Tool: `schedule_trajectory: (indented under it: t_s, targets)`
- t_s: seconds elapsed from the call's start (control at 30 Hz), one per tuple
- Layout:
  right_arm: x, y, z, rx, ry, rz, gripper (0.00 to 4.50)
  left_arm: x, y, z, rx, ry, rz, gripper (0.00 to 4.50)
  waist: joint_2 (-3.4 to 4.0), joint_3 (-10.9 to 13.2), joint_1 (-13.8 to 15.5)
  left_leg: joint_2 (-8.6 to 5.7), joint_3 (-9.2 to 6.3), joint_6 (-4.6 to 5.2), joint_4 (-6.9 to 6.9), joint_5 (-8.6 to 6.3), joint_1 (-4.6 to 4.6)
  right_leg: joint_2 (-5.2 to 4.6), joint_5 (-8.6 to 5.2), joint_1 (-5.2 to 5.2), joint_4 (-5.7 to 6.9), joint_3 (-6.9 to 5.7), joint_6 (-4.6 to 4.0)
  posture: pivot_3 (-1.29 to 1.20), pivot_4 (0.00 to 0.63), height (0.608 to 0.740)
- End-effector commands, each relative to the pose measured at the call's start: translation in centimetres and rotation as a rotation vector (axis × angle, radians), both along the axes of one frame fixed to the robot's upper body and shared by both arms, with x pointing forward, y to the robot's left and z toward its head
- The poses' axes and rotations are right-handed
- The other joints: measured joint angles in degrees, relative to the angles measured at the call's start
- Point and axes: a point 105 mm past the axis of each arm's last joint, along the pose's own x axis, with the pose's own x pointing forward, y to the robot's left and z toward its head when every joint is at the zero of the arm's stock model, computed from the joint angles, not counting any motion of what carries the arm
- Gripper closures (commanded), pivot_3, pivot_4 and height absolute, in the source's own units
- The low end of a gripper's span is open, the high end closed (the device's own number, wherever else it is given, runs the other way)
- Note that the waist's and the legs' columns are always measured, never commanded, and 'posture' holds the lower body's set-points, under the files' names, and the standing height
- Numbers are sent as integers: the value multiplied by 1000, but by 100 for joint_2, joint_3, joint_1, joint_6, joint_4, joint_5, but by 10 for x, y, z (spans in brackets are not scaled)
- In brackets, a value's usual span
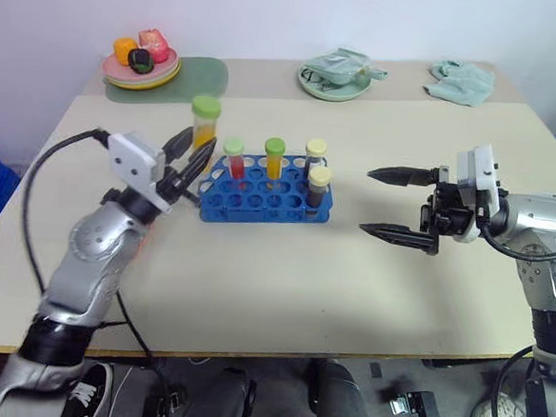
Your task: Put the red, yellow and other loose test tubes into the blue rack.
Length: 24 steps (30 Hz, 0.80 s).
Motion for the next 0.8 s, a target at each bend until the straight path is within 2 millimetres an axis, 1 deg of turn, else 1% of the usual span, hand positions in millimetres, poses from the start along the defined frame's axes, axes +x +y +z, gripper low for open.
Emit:
schedule_trajectory:
  t_s: [0.03, 0.13, 0.23, 0.3, 0.37, 0.47, 0.6, 0.7, 0.8]
  targets:
    - [-7, 0, 16, 4, -66, -9, 0, 5, -11, -2, -18, -38, -43, 3739, 0, 0, 1, 0, 0, 0, 0, 0, -2, 0, 0, -1, -1, 0, 0, 0, 150, 740]
    - [-9, -1, 18, 5, -67, -23, 0, 4, -26, -14, 20, -47, -99, 3739, 0, 0, 2, 1, 1, 0, 1, 0, -1, 0, 1, -1, -3, 0, 1, 0, 150, 740]
    - [-11, -4, 17, 0, -63, -44, 0, 8, -36, -22, -5, -28, -120, 3739, -1, 0, 8, 1, 1, 0, 3, 0, -1, 1, 1, -1, -3, 0, 1, 0, 150, 740]
    - [-12, -5, 17, -2, -64, -49, 0, 8, -43, -23, 7, -39, -143, 3739, -1, 0, 18, 0, 1, 1, 5, 0, -1, 0, 1, 1, -4, 0, 1, 0, 150, 740]
    - [-12, -5, 17, -2, -63, -54, 0, 13, -51, -22, -4, -53, -155, 3739, -1, 0, 23, 0, 2, 1, 5, 0, -1, 0, 3, 1, -4, 0, 2, 0, 150, 740]
    - [-12, -5, 17, -2, -62, -60, 0, 16, -65, -25, -8, -52, -198, 3739, -3, -1, 19, 0, 2, 1, 6, 0, -1, 0, 4, 2, -4, -1, 3, 0, 150, 740]
    - [-11, -6, 18, -7, -68, -63, 0, 18, -75, -24, -57, -42, -215, 3739, -3, -1, 2, 1, 3, 2, 5, -1, -1, 1, 5, 2, -7, 0, 5, 0, 150, 740]
    - [-10, -7, 19, -9, -73, -71, 0, 16, -83, -30, -66, -14, -252, 3739, -3, -1, 11, 2, 3, 2, 5, 0, -1, 2, 5, 1, -6, 0, 5, 0, 150, 740]
    - [-10, -8, 19, -13, -75, -74, 0, 15, -84, -33, -86, -3, -249, 3739, -3, -1, 20, 2, 3, 2, 6, -1, -1, 1, 5, 2, -6, 0, 5, 0, 150, 740]
